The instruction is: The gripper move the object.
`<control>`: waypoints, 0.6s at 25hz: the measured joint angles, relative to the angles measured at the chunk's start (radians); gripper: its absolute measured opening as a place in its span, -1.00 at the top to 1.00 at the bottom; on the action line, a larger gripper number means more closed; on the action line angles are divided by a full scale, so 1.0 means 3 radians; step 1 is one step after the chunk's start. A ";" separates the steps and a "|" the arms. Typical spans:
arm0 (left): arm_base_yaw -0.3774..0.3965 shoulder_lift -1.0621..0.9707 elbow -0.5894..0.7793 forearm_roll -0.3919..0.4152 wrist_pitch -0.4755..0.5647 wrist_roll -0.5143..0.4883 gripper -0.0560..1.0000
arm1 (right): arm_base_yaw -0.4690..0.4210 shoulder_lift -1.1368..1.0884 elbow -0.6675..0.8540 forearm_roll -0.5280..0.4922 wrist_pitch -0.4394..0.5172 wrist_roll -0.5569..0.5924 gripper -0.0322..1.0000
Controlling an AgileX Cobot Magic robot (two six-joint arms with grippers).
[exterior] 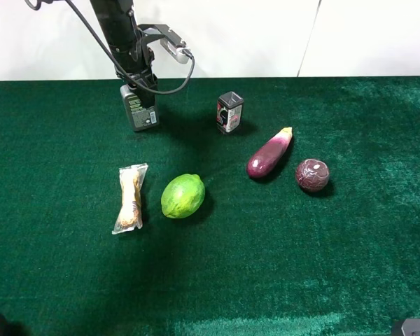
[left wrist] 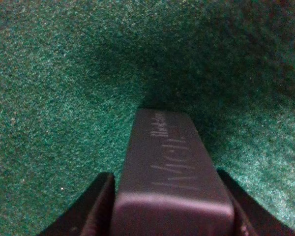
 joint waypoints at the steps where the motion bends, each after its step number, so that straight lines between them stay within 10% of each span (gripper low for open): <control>1: 0.0000 0.0000 0.0000 0.0000 0.0000 0.0000 0.07 | 0.0000 0.0000 0.0000 0.0000 0.0000 0.0000 -0.41; 15: 0.0000 -0.0038 -0.0029 0.0076 0.0055 0.0003 0.07 | 0.0000 0.0000 0.0000 0.0000 0.0000 0.0000 -0.41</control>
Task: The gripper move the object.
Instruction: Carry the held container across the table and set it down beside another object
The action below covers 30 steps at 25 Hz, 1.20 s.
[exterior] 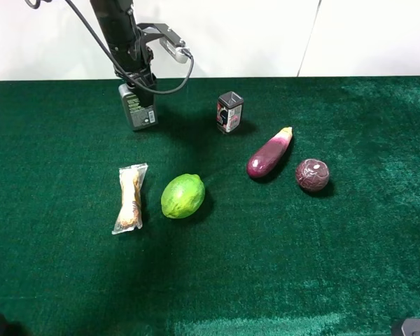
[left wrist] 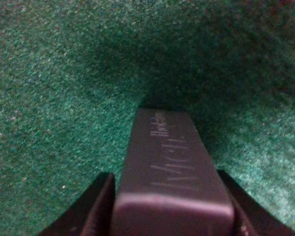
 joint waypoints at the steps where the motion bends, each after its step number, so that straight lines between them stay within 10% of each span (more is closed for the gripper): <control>1: 0.0000 0.0000 -0.0034 0.0017 0.0050 0.0000 0.07 | 0.0000 0.0000 0.0000 0.0000 0.0000 0.0000 -0.41; 30: -0.0399 -0.0651 -0.0486 0.0023 0.0472 -0.0535 0.07 | 0.0000 0.0000 0.0000 0.0003 0.0000 0.0000 -0.41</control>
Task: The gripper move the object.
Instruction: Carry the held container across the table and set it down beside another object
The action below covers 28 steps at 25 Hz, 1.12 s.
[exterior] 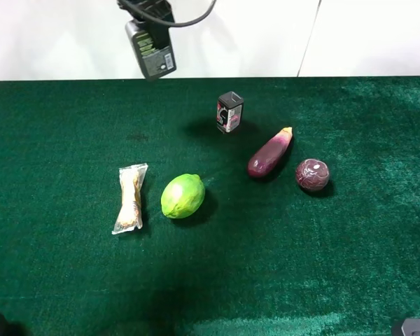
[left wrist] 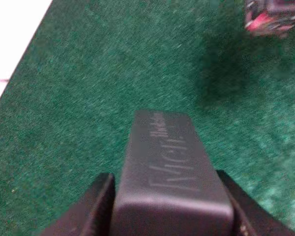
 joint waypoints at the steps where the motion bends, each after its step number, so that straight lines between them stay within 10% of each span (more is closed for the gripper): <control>1: -0.0040 -0.0006 0.0000 0.0010 0.0000 -0.0042 0.07 | 0.0000 0.0000 0.0000 0.0000 0.0000 0.0000 -0.41; 28: -0.1262 -0.0233 0.0000 0.0155 0.0003 -0.1053 0.07 | 0.0000 0.0000 0.0000 0.0000 0.0000 0.0000 -0.41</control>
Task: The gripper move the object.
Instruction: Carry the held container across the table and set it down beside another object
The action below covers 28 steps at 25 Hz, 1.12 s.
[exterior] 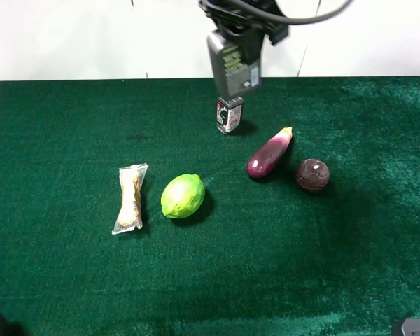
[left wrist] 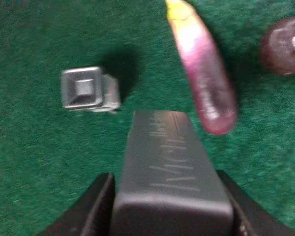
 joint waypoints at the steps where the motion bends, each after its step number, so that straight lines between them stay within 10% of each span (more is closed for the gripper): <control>1: -0.0054 0.0000 0.0000 0.0000 0.0000 -0.0032 0.07 | 0.0000 0.0000 0.0000 0.0000 0.0000 0.0000 -0.41; 28: -0.1098 -0.0277 0.0624 -0.0051 -0.0006 -0.0927 0.07 | 0.0000 0.0000 0.0000 0.0000 0.0000 0.0000 -0.41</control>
